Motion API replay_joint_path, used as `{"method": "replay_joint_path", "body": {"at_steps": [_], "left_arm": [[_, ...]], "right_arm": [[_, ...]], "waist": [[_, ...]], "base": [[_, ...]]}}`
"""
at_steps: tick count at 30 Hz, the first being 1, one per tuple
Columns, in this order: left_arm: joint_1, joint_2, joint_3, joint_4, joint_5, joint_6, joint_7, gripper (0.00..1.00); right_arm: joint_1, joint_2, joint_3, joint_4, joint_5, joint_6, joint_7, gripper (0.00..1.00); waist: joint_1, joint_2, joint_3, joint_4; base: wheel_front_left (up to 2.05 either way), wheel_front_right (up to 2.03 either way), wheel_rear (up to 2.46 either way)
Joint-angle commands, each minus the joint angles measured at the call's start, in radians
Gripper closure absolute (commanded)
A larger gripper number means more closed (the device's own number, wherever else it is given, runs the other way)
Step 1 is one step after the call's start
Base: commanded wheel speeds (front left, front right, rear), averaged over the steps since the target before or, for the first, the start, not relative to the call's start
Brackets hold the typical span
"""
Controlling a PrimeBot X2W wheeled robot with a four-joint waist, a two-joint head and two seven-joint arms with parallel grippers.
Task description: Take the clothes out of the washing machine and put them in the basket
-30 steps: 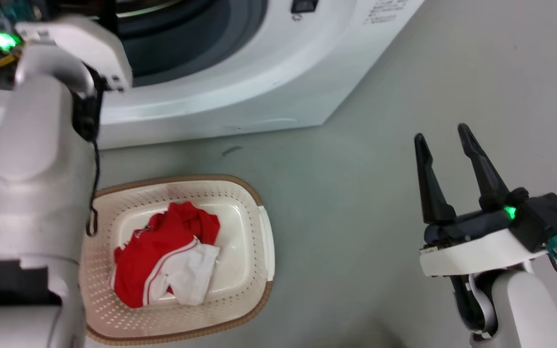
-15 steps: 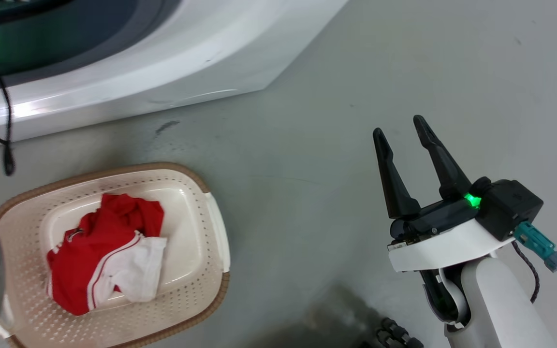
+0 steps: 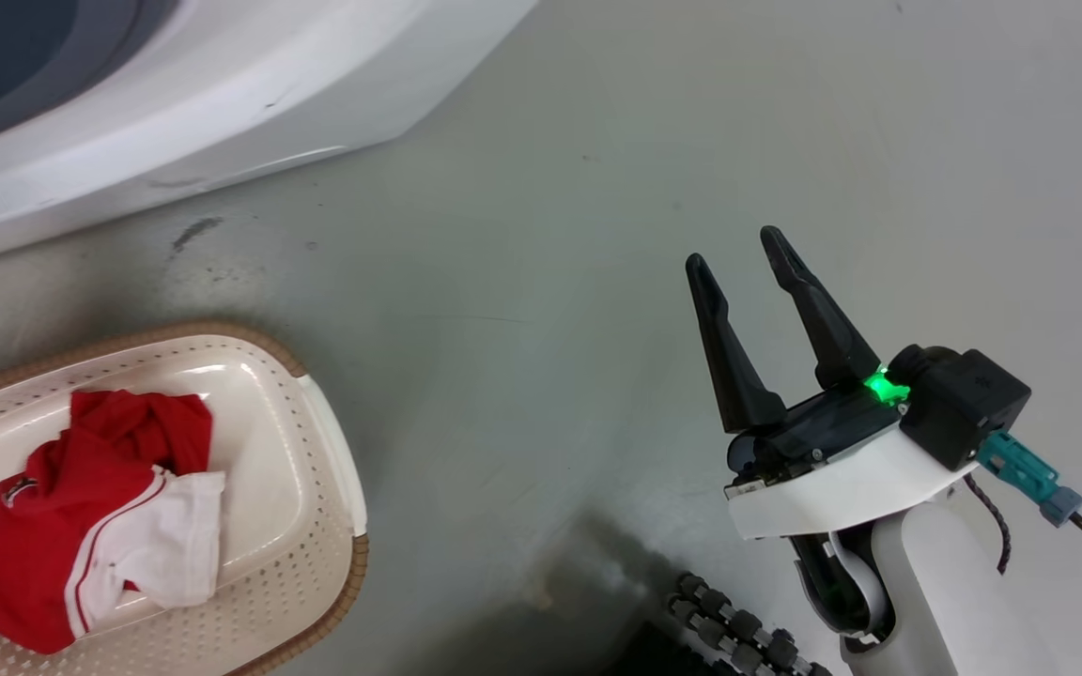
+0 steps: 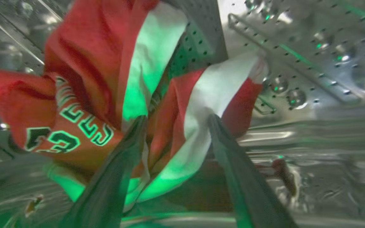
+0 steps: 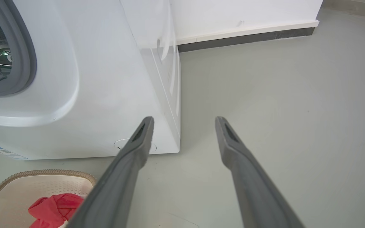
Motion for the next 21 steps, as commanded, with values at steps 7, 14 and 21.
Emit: {"method": "replay_joint_path", "body": {"at_steps": [7,14,21], "left_arm": [[0.014,0.022,-0.025,-0.012,0.018,0.05,0.113,0.64],[0.063,0.039,-0.032,-0.123,0.023,0.108,0.043,1.0],[0.181,0.038,-0.007,-0.229,-0.012,0.149,-0.136,1.0]], "right_arm": [[0.012,0.002,0.026,-0.013,0.019,-0.001,-0.003,0.0],[0.011,0.002,0.027,-0.005,0.019,-0.001,-0.003,0.0],[0.013,0.002,0.006,0.005,-0.003,-0.001,-0.003,0.0]], "waist": [[-0.0001,-0.0001,0.019,-0.034],[-0.0001,-0.0001,-0.002,-0.032],[-0.0001,-0.0001,-0.069,0.0]], "base": [[0.0,0.0,0.0],[0.0,0.0,0.0],[0.0,0.0,0.0]]}}
